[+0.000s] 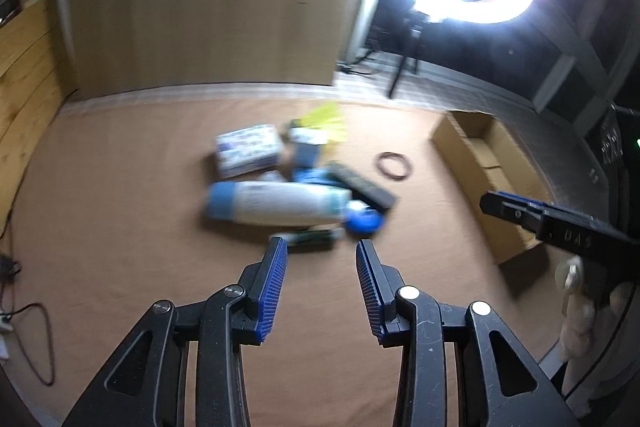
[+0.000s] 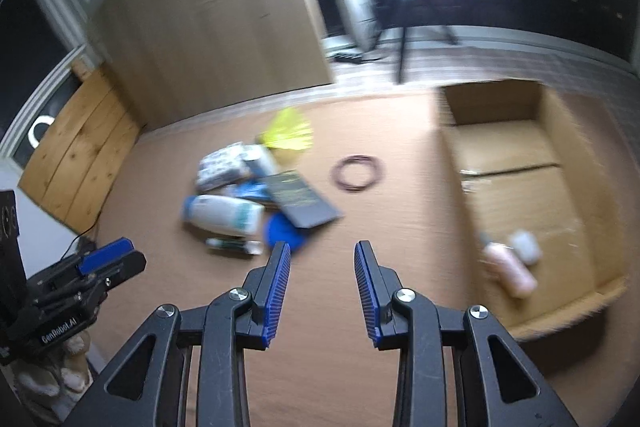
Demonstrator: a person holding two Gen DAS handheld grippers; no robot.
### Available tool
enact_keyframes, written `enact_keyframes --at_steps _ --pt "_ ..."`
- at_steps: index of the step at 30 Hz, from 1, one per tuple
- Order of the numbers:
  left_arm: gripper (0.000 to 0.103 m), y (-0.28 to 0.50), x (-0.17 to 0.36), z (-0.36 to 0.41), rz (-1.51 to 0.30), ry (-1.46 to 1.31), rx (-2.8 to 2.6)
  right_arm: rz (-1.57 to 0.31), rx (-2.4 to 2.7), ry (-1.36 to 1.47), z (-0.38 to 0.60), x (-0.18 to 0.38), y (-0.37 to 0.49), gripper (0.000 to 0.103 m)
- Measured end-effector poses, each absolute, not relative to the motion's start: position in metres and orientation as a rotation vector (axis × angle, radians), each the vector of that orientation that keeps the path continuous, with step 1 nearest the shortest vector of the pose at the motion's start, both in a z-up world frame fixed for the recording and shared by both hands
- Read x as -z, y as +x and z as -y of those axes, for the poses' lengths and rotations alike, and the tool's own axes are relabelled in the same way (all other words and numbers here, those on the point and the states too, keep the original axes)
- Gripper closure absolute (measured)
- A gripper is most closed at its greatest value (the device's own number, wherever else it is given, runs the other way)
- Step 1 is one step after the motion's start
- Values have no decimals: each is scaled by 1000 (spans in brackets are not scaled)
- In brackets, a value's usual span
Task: Organize objects
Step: 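Move the right tool to the white-and-blue lotion bottle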
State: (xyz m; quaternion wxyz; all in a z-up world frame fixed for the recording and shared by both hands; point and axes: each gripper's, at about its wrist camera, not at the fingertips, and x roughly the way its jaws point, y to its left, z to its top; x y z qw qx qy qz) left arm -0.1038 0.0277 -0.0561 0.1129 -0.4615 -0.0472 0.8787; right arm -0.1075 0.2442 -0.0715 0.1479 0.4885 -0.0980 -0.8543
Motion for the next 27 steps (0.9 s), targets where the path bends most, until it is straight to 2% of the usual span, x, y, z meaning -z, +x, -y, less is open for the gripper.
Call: enact_keyframes --at_steps 13,27 --pt "62 -89 74 75 228 -1387 -2626 334 2257 1581 -141 116 -184 73" --pt "62 -68 95 92 376 -1482 -2734 181 2133 1633 -93 148 -228 73"
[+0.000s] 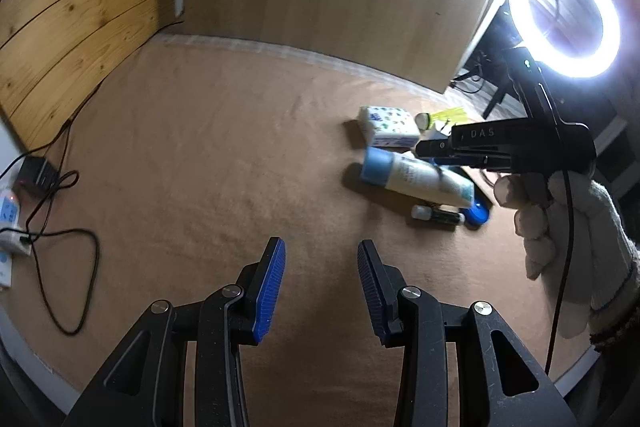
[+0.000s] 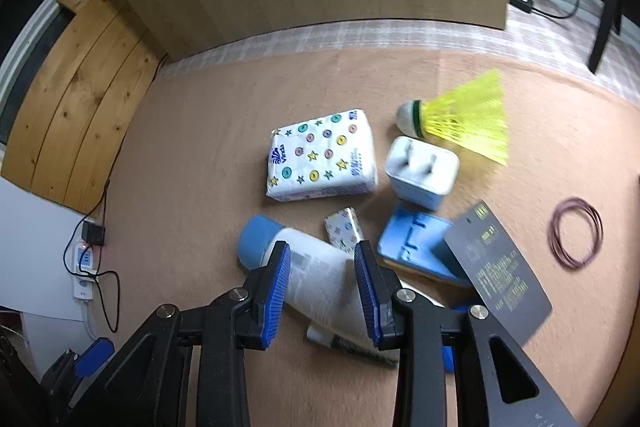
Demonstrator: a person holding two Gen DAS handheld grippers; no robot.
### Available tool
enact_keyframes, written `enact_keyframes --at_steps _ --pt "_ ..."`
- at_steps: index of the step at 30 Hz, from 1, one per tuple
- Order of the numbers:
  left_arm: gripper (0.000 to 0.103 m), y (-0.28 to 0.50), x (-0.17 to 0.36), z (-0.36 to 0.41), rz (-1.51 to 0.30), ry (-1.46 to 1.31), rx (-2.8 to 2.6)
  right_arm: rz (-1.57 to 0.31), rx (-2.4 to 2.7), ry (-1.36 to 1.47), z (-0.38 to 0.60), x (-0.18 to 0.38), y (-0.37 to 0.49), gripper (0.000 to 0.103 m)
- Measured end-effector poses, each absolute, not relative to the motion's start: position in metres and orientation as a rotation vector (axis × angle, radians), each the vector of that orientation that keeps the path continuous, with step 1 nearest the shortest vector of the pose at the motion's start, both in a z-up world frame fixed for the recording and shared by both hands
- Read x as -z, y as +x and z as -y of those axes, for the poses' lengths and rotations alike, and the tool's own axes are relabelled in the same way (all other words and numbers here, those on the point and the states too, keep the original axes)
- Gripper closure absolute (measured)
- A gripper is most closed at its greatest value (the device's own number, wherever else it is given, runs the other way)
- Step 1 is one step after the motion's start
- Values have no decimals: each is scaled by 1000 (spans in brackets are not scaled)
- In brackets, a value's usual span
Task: Organize objects
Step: 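Move the right tool to the white-and-blue lotion bottle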
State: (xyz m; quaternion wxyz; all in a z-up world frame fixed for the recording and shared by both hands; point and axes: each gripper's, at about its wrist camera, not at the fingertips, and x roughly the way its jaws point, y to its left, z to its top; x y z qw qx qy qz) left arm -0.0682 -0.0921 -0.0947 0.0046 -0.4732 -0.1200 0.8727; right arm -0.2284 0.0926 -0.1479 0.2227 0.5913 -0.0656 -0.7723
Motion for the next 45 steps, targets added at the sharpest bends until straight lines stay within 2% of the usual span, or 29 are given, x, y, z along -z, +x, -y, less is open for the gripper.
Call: enact_keyframes --at_steps 6,15,19,25,31,39,45 --pt "62 -62 94 97 386 -1505 -2759 145 2041 1618 -69 156 -227 73" --pt "62 -64 93 107 411 -1519 -2773 0 1881 1569 -45 152 -173 73" --pt "62 -68 99 101 411 -1530 -2757 78 1821 1603 -58 157 -148 72" --pt "62 -70 111 85 375 -1556 -2708 92 1894 1572 -91 150 -125 72" --pt "62 -75 125 66 365 -1582 -2634 245 1921 1547 -129 137 -111 72" --pt "62 -82 136 62 384 -1617 -2607 236 1835 1595 -115 159 -96 72" --pt "60 -84 142 62 382 -1634 -2572 173 1962 1598 -112 158 -103 72"
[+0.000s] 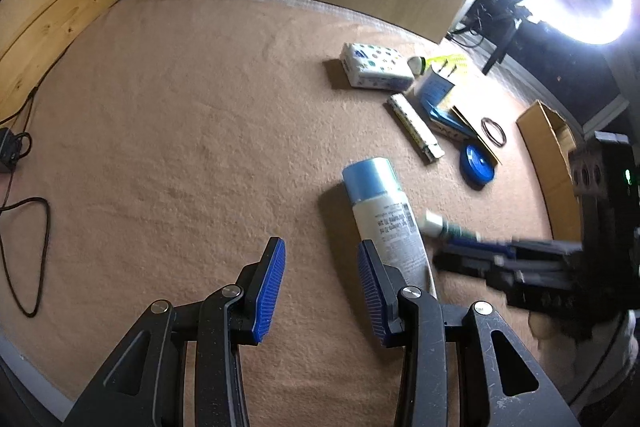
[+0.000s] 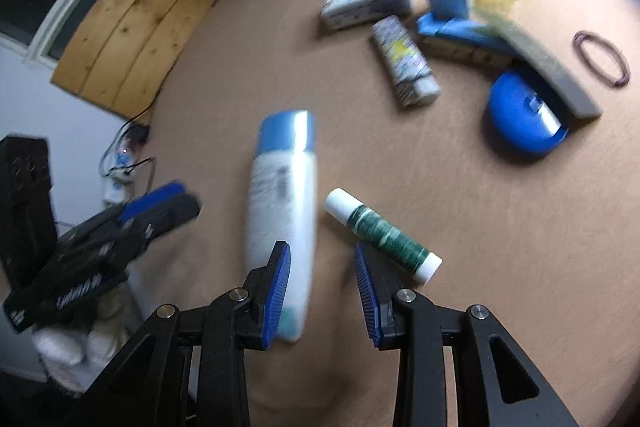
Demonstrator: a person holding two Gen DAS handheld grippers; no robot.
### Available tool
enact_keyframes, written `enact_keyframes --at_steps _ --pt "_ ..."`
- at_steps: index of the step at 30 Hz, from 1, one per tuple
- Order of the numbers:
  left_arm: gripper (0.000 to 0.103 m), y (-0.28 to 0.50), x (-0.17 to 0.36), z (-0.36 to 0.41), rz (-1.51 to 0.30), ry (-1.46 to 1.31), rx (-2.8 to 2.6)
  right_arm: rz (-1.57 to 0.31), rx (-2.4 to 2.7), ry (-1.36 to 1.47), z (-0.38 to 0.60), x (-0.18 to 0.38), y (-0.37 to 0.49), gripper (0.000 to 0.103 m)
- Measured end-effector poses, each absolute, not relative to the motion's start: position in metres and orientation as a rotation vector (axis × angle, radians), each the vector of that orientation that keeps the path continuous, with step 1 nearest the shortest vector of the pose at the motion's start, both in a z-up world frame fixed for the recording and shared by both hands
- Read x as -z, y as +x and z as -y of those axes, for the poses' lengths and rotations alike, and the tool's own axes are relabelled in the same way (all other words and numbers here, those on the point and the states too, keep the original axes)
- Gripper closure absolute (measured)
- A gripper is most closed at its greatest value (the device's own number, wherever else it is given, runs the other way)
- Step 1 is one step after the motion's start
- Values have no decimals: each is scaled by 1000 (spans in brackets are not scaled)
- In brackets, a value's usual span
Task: Organize objects
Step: 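Move the right tool to the white-and-blue lotion bottle, then grasp the lotion bottle with the right tool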
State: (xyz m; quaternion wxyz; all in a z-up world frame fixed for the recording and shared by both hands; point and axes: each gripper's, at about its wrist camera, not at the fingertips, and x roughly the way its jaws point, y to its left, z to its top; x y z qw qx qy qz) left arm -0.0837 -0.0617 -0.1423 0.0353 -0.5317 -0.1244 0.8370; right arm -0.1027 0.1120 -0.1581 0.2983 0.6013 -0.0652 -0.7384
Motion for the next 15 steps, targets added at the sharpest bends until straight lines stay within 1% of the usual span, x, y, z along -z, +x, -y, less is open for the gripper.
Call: enact_keyframes --at_steps 2,3,5,6,7,9,12,15 --pt "52 -84 145 59 383 -1633 -2564 163 2002 1590 -113 154 -106 72" --pt "49 -84 145 58 387 -1632 -2558 167 2008 1590 -114 153 -107 72" --pt "37 -86 147 55 397 -1633 -2546 189 2002 1588 -115 151 -110 72" --pt "35 -86 147 54 398 -1629 -2543 204 1997 1585 -115 150 -111 66" --pt "33 -87 148 53 397 -1623 -2536 217 1996 1584 -114 149 -113 56" --pt "32 -89 149 47 381 -1620 -2514 247 1996 1577 -115 147 -116 46" --pt "32 -93 155 37 353 -1625 -2470 285 1960 1576 -111 146 -121 46" --pt "32 -98 162 30 353 -1639 -2429 267 1932 1584 -102 147 -123 46"
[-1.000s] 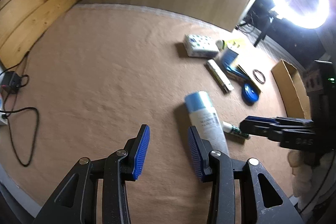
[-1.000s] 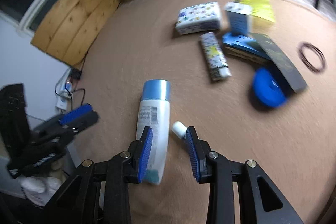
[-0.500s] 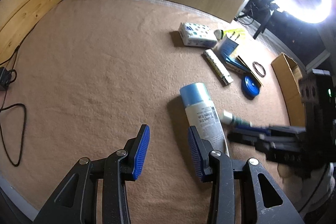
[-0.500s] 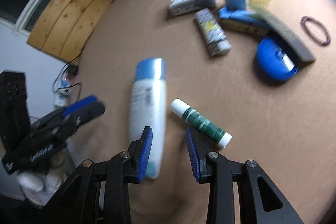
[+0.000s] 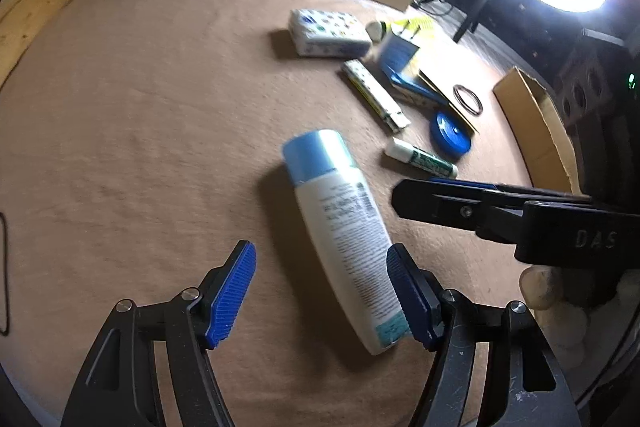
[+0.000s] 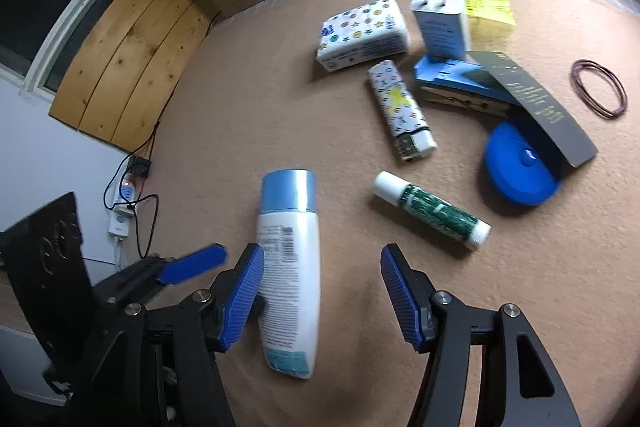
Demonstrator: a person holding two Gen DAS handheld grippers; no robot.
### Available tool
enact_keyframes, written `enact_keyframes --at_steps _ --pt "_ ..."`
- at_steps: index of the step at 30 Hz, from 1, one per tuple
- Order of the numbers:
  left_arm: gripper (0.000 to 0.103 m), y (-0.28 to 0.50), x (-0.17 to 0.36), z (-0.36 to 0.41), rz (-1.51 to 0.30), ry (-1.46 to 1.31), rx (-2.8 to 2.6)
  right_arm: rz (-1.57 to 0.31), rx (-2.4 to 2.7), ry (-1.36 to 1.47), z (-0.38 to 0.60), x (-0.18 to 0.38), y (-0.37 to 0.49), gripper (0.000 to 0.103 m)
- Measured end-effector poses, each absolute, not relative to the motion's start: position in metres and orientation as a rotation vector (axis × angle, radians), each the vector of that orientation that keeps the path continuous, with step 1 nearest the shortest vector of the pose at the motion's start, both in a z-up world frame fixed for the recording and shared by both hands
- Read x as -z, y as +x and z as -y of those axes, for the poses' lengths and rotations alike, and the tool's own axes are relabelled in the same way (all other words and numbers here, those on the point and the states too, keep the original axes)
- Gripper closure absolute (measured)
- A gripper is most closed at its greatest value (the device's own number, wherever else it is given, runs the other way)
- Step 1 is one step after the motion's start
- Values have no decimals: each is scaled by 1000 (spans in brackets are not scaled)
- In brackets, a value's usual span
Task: Organize objects
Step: 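Grasp the lotion bottle with the right tool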
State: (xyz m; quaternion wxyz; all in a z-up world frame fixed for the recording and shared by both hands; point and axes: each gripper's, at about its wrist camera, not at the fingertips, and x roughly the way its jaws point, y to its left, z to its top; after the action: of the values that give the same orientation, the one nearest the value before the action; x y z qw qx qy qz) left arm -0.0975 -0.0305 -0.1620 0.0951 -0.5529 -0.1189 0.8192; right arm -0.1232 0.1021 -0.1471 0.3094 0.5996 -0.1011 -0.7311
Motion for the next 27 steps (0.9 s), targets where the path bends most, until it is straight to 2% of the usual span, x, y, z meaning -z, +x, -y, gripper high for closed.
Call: enact_keyframes --at_steps 9,13,15,17,21,23,27 --pt "33 -109 174 26 425 -1637 -2382 224 1841 1612 -82 156 -119 46" --pt "43 -110 177 24 440 -1635 -2360 201 1813 1619 -75 159 -116 46" --pt "45 -110 177 23 443 -1633 -2355 191 1804 1623 -72 161 -113 46" --pt "51 -110 178 22 447 -1629 -2343 179 1797 1624 -70 163 -112 49" --pt "53 -109 178 18 427 -1632 -2345 175 1801 1635 -72 165 -110 53" --pt "58 -108 178 14 414 -1632 -2334 175 1794 1635 -74 165 -110 56" --pt "60 -106 175 6 406 -1623 -2329 184 1812 1623 -85 162 -107 57"
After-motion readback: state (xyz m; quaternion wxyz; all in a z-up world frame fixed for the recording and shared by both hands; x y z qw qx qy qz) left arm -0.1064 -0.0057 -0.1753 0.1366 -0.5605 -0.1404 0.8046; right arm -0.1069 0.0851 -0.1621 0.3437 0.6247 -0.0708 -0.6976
